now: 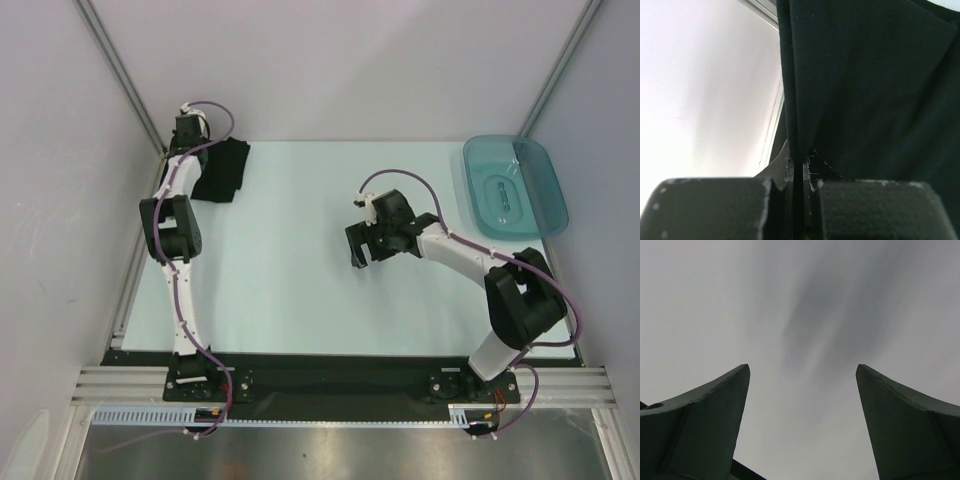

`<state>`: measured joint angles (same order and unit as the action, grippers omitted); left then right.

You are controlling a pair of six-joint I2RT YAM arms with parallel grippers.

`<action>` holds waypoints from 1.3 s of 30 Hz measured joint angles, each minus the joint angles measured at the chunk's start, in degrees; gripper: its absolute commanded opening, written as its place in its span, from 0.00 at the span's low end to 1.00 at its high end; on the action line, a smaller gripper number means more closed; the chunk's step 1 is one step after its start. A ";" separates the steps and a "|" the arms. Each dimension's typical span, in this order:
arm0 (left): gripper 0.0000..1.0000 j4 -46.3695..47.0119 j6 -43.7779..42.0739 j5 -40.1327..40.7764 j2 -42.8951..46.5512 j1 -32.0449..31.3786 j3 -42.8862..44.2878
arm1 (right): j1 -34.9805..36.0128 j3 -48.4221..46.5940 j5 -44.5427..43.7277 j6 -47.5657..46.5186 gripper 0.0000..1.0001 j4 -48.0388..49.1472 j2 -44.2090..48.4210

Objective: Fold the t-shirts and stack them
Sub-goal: Neatly place the folded tshirt to the corner

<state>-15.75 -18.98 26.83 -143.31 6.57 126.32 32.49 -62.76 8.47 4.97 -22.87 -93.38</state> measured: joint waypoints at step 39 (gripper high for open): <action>0.69 -11.43 28.63 -6.84 24.33 -11.91 -14.93 | -6.60 -0.15 -0.07 14.64 1.00 -0.31 8.15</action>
<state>-27.18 9.65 19.99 -118.98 -5.34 111.39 25.89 -62.92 8.40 19.62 -23.18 -85.23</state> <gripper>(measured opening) 0.592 0.994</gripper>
